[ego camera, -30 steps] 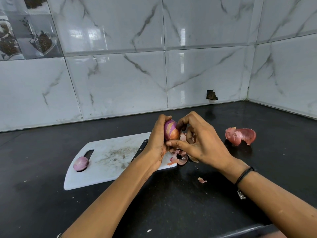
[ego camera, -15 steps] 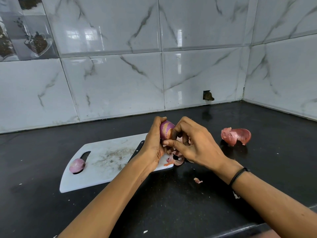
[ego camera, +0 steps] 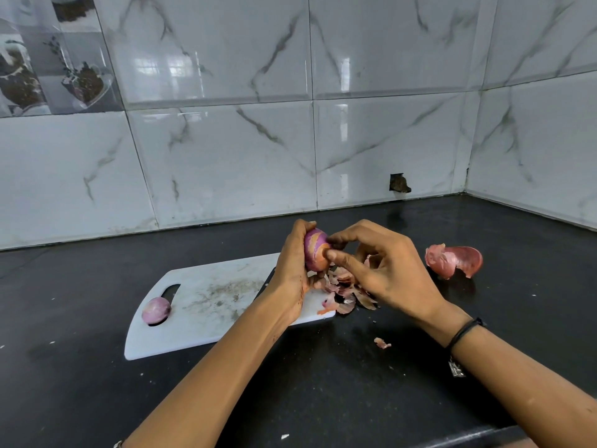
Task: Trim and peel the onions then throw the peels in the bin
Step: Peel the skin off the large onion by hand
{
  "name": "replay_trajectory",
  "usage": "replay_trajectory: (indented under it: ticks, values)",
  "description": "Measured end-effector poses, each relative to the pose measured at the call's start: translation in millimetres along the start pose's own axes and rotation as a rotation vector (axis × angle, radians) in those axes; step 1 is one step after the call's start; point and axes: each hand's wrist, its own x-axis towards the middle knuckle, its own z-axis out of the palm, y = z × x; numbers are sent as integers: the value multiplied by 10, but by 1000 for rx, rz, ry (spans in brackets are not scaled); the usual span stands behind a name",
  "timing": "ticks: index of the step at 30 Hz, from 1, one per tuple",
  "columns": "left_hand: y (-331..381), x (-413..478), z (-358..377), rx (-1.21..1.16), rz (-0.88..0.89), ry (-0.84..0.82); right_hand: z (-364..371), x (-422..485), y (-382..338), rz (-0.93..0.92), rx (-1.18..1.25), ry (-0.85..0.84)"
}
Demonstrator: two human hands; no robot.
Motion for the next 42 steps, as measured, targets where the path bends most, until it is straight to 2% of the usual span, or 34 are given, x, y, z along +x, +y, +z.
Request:
replay_trajectory:
  ticks: [5, 8, 12, 18, 22, 34, 37, 42]
  values:
    - [-30, 26, -10, 136, 61, 32, -3, -4, 17, 24, 14, -2]
    - [-45, 23, 7, 174, 75, 16, 6, -21, 41, 3, -98, -41]
    - [-47, 0, 43, 169, 40, 32, 35, -25, 22, -64, -291, -127]
    - [-1, -24, 11, 81, -59, 73, 46, -28, -53, -80, -311, -206]
    - [7, -55, 0, 112, -101, 79, 25, -31, -75, -85, -304, -257]
    - [63, -75, -49, -19, -174, 108, 36, -33, 11, -56, -267, -205]
    - [94, -82, -35, -80, -204, 63, 32, -28, 33, -26, -238, -185]
    - [15, -32, -62, -4, -199, -71, -5, -22, 81, 62, -202, -133]
